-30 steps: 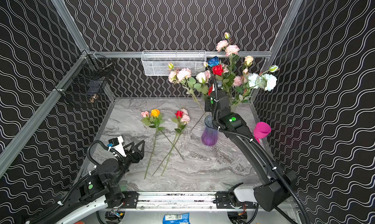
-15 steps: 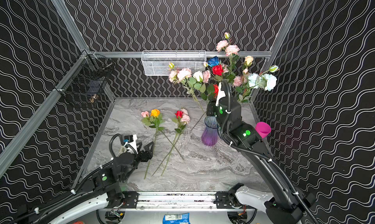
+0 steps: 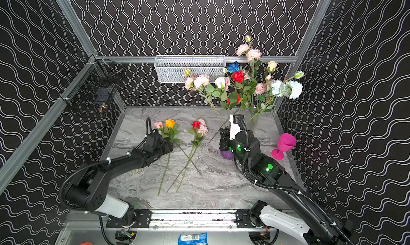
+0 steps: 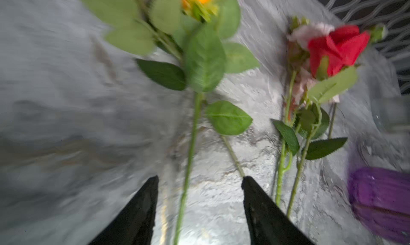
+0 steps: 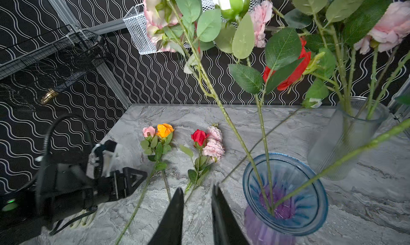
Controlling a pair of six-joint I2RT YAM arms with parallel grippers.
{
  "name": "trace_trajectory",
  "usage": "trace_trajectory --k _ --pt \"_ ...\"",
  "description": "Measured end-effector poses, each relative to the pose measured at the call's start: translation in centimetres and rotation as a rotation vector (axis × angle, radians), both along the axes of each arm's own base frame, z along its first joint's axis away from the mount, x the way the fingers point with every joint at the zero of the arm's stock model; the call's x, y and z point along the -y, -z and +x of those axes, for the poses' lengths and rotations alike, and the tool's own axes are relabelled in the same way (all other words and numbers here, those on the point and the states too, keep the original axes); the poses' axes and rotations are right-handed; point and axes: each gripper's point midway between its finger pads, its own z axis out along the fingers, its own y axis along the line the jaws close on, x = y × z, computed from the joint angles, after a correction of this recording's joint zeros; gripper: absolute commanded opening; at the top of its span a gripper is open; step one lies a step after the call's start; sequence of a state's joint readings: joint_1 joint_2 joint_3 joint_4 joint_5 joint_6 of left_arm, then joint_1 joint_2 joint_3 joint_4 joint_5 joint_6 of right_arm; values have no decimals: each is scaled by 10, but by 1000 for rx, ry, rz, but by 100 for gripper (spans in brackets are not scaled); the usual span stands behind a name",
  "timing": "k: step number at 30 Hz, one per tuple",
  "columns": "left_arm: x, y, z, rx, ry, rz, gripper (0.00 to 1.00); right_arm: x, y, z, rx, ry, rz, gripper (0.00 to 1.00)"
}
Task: Arrange the flowers into the vase
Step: 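Grasp the yellow rose stem with the left gripper and lift it, then raise the yellow rose with the left gripper while the right moves to its stem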
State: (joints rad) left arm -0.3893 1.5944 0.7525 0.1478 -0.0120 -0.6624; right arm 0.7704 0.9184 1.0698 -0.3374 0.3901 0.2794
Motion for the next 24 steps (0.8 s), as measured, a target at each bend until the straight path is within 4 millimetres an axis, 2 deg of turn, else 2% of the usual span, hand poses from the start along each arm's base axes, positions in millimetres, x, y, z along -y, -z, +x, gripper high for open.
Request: trace_trajectory --k 4,7,10,11,13,15,19,21,24 --pt "9 30 0 -78 63 73 56 -1 -1 0 5 -3 5 21" --pt "10 36 2 -70 80 137 40 -2 -3 1 11 -7 10 19" --pt "9 39 1 -61 86 184 12 -6 -1 2 7 -16 8 19" --pt "9 39 -2 -65 95 193 7 -7 0 2 5 -21 8 18" --pt "12 35 -12 -68 123 230 3 -8 0 1 3 -29 9 15" --pt "23 17 -23 -32 160 277 3 -8 -2 1 7 -32 14 13" --pt "52 -42 -38 119 222 313 3 -9 -4 0 12 -41 22 12" --pt "55 -70 -43 182 210 311 4 -10 -9 -1 18 -45 29 12" --pt "52 -101 -58 253 207 293 2 -11 -16 -3 30 -59 45 13"
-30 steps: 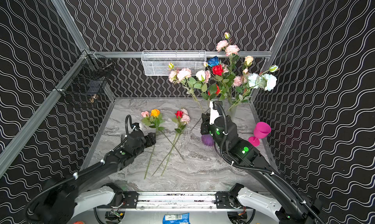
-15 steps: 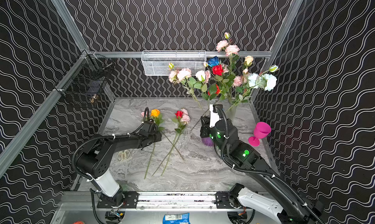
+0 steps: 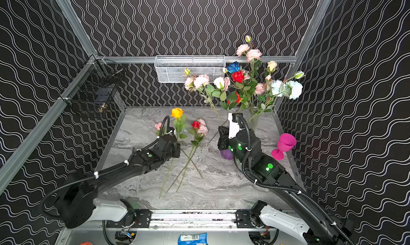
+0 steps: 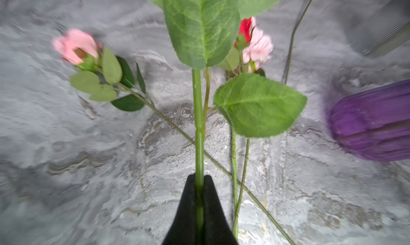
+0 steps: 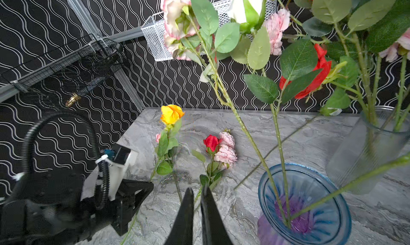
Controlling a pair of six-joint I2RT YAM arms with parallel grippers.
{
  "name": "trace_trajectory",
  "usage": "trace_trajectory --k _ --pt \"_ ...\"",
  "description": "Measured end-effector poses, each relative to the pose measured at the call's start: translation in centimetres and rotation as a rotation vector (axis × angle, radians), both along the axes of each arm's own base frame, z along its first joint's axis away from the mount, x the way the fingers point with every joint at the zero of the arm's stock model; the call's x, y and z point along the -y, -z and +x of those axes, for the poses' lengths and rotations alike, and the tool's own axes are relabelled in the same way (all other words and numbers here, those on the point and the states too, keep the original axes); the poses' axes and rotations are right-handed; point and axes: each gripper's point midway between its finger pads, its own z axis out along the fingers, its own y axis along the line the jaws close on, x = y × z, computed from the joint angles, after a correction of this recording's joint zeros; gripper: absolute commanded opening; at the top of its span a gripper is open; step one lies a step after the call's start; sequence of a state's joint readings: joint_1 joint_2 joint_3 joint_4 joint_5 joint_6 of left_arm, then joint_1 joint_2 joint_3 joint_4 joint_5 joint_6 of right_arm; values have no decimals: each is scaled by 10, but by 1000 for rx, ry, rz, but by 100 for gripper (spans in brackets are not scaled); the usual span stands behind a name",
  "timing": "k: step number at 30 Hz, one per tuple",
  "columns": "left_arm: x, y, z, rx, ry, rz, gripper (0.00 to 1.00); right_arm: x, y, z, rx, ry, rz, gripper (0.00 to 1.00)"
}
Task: Arrange the flowers into the vase
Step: 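Raise the yellow rose with the left gripper while the right moves to its stem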
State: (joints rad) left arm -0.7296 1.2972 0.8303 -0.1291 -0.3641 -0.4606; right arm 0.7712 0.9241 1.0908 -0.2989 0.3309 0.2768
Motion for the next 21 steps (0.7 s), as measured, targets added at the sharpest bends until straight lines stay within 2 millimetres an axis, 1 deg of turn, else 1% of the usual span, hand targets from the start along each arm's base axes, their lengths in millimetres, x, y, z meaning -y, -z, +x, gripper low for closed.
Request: trace_trajectory --k 2,4,5,6,8,9,10,11,13,14,17,19,21 --pt "-3 -22 -16 58 29 -53 0 -2 -5 -3 6 -19 15 22" --pt "-13 -39 -34 122 57 -117 0 -6 -10 -5 14 -47 30 31" --pt "-17 -52 -43 172 72 -174 2 -12 -12 -7 15 -77 40 34" --pt "-22 -61 -53 216 90 -227 3 -18 -12 -9 13 -115 46 34" --pt "-25 -86 -72 323 151 -354 0 -41 -8 -16 -1 -234 50 34" --pt "-26 -100 -79 379 174 -411 0 -51 -5 -20 -9 -285 54 34" --pt "-27 -115 -85 435 193 -465 0 -64 0 -24 -24 -344 52 35" --pt "-30 -130 -91 483 207 -511 0 -75 7 -29 -43 -395 48 39" --pt "-31 -154 -97 543 223 -588 0 -95 15 -39 -69 -466 36 42" --pt "-30 -165 -98 562 235 -607 0 -106 16 -43 -73 -496 23 43" --pt "-23 -198 -100 604 271 -655 0 -138 11 -53 -73 -566 2 45" --pt "-20 -215 -100 618 285 -678 0 -157 10 -59 -70 -609 -17 47" --pt "-18 -227 -98 624 286 -700 0 -172 16 -66 -76 -645 -44 49"
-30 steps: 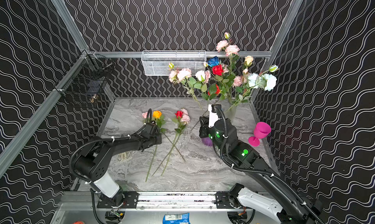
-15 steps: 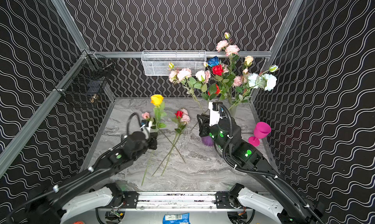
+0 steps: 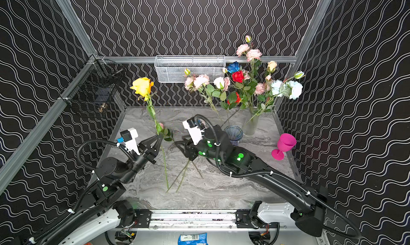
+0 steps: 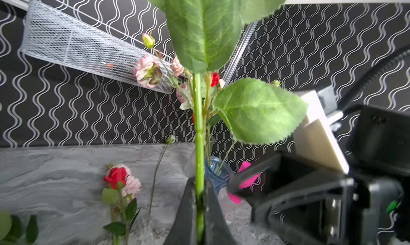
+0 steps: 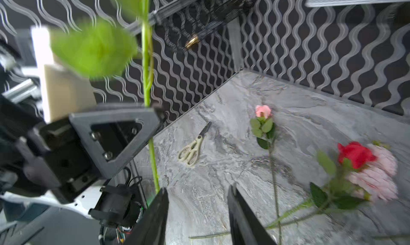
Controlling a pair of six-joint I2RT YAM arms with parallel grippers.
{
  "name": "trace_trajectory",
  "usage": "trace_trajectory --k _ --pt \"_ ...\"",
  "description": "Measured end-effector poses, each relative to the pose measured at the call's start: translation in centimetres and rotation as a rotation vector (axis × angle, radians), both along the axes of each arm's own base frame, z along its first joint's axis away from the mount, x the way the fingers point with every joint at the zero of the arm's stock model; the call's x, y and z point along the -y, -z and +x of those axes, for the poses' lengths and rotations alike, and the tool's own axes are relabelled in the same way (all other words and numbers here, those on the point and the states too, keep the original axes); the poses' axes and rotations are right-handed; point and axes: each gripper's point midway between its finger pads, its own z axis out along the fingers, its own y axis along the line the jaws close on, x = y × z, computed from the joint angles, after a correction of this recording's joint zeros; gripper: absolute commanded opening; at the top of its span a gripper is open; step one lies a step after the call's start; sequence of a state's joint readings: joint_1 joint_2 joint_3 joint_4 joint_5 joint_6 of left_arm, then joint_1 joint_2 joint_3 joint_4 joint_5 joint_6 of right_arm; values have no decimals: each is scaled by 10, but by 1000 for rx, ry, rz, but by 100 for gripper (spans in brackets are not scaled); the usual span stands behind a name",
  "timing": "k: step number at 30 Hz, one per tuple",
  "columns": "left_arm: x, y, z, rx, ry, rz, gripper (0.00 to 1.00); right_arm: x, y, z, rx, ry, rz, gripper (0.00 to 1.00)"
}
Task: Arrange the flowers into the vase
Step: 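Raise the yellow rose with the left gripper while the right moves to its stem, then grasp the yellow rose stem with the right gripper and open the left gripper, then carry the yellow rose into the blue-purple vase with the right gripper while the left withdraws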
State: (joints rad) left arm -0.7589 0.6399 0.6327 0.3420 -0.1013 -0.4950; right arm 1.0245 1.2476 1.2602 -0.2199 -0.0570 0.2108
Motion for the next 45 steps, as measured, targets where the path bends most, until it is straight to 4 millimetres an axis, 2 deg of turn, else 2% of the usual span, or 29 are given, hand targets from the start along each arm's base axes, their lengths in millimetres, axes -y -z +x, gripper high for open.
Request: trace_trajectory --k 5,9,12,15,19,21,23,24,25,26,28,31,33,36,40,43,45 --pt "3 -7 4 -20 5 -22 0 -28 11 -18 25 -81 -53 52" --pt "3 -9 6 -43 6 -46 0 -37 10 -25 50 -103 -62 52" --pt "1 -5 6 -59 1 -60 0 -42 16 -23 47 -101 -75 48" --pt "-1 -5 5 -68 2 -80 0 -48 22 -18 48 -87 -83 37" --pt "-4 0 3 -73 -5 -85 0 -57 25 -13 51 -81 -79 8" --pt "-7 -1 4 -72 -15 -94 0 -59 23 -13 52 -79 -63 1" --pt "-7 -2 3 -59 -13 -107 2 -60 22 -13 60 -78 -50 0" --pt "-7 -1 4 -56 -13 -109 23 -61 22 -12 63 -76 -48 0" --pt "-8 -1 3 -53 -14 -112 53 -61 24 -12 64 -71 -52 0" --pt "-9 -1 2 -51 -13 -114 70 -60 24 -11 66 -64 -53 0" --pt "-13 -2 -3 -48 -10 -115 84 -57 22 -7 80 -32 -49 0" --pt "-31 -11 -15 -23 -41 -145 85 -44 11 0 120 33 -39 0" --pt "-48 -10 -21 -15 -82 -168 85 -32 2 4 158 78 -29 0" --pt "-72 14 -19 -59 -198 -174 85 -11 -17 10 232 153 -16 0" --pt "-105 74 -7 -249 -392 -167 84 29 -56 25 364 323 -8 0" --pt "-122 118 -3 -376 -506 -144 84 64 -87 32 467 458 6 0" --pt "-132 144 -3 -444 -572 -132 84 79 -102 35 520 525 13 0"
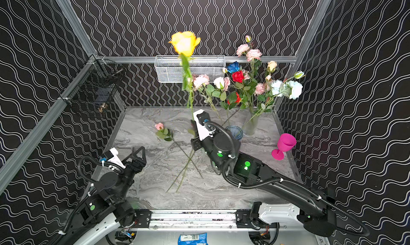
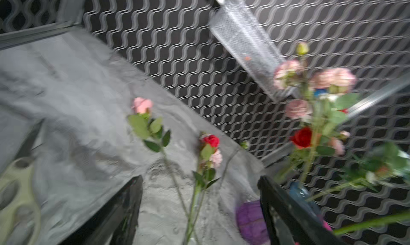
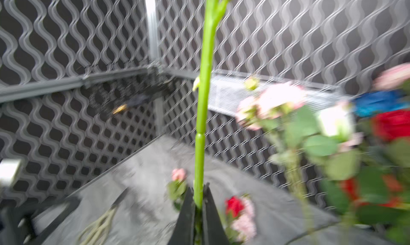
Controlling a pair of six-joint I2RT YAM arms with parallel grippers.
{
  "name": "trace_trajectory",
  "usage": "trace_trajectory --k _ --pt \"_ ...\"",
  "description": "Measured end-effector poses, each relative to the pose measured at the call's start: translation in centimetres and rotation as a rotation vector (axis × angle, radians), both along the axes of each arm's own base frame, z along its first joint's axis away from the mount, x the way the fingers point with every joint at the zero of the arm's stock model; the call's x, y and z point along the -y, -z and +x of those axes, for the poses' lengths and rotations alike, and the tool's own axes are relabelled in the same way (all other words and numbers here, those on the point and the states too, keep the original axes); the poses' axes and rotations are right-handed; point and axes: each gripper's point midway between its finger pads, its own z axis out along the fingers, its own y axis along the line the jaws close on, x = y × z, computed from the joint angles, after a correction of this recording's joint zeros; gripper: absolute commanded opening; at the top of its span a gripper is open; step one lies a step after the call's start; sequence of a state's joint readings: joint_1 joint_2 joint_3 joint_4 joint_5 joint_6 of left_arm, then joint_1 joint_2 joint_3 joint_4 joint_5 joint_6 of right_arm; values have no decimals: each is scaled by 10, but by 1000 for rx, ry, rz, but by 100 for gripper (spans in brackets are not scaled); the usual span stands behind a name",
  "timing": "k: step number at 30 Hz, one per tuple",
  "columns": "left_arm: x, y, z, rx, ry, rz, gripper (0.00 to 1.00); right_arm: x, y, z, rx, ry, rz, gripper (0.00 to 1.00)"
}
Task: Arrange the flowers into the vase
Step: 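Carry the yellow rose into the blue-purple vase with the right gripper while the left withdraws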
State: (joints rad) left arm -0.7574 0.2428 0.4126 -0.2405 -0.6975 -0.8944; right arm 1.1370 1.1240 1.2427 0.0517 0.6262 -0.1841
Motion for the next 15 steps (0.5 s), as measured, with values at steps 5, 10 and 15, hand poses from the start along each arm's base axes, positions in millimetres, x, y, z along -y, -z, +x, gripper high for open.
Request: trace_trajectory --k 5,10,15 --pt "-17 38 -2 -103 -101 12 88 37 -14 19 75 176 -38 0" --pt "-17 53 1 -148 -131 14 91 109 -30 53 94 394 18 0" --pt "-11 63 4 -188 -123 35 92 158 -24 84 56 529 65 0"
